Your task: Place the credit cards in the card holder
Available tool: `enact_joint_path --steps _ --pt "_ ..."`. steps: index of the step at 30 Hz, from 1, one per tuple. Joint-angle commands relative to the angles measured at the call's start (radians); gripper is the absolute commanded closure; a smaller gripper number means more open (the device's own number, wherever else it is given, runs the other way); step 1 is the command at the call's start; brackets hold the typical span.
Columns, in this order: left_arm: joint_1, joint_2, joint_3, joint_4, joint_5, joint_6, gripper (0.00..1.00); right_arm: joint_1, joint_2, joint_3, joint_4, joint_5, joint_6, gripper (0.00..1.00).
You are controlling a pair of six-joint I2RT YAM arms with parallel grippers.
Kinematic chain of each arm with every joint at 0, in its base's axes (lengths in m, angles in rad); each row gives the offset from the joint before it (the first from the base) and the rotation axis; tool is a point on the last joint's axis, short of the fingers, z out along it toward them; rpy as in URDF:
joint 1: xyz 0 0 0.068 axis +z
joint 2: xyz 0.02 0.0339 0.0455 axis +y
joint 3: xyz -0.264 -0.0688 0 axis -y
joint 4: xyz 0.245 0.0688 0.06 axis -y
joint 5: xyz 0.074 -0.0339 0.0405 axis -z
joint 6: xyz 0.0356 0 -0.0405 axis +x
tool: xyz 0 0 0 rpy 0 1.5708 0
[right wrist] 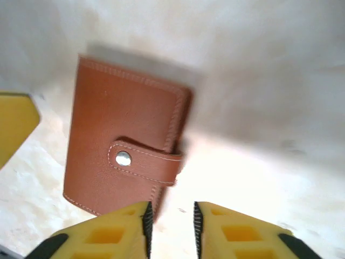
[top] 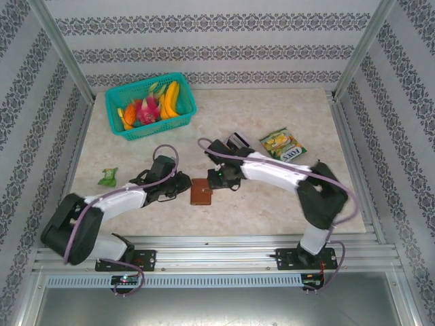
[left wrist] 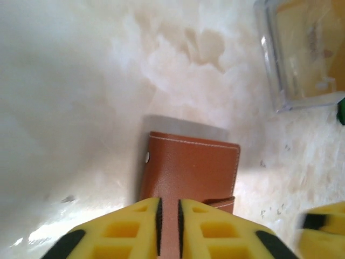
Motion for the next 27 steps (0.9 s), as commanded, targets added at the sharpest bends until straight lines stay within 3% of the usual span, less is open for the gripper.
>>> enact_joint_path --steps 1,2,6,7,8,12,14,17,20,23,25,27 --pt "-0.005 -0.113 0.068 -0.181 -0.208 0.089 0.77 -0.083 -0.246 -0.065 0.046 0.28 -0.07 0.56" --pt "-0.003 -0.138 0.079 -0.209 -0.258 0.107 0.74 -0.122 -0.3 -0.105 0.059 0.36 -0.093 0.45" --pt "0.002 -0.194 0.114 -0.262 -0.442 0.195 0.58 -0.29 -0.478 -0.251 0.162 0.614 -0.187 0.18" --pt "0.003 -0.202 0.123 -0.272 -0.497 0.223 0.49 -0.339 -0.509 -0.287 0.204 0.648 -0.227 0.12" --pt "0.005 -0.206 0.132 -0.283 -0.563 0.246 0.41 -0.386 -0.533 -0.33 0.267 0.659 -0.282 0.1" --pt "0.026 -0.187 0.169 -0.275 -0.761 0.372 0.25 -0.541 -0.539 -0.518 0.569 0.628 -0.511 0.08" --pt "0.037 -0.157 0.208 -0.315 -0.905 0.39 0.1 -0.594 -0.502 -0.591 0.695 0.655 -0.553 0.07" --pt "0.082 -0.114 0.242 -0.321 -1.008 0.435 0.0 -0.66 -0.452 -0.689 0.881 0.542 -0.579 0.07" --pt "0.206 -0.063 0.26 -0.369 -0.96 0.424 0.0 -0.701 -0.4 -0.72 0.972 0.385 -0.59 0.07" --pt "0.268 -0.046 0.247 -0.348 -0.971 0.454 0.0 -0.71 -0.34 -0.71 1.034 0.337 -0.606 0.07" --pt "0.274 -0.081 0.172 -0.197 -0.978 0.527 0.0 -0.714 -0.324 -0.753 1.197 0.324 -0.625 0.06" --pt "0.279 -0.121 0.046 0.063 -0.967 0.609 0.0 -0.748 -0.298 -0.739 1.208 0.256 -0.572 0.05"
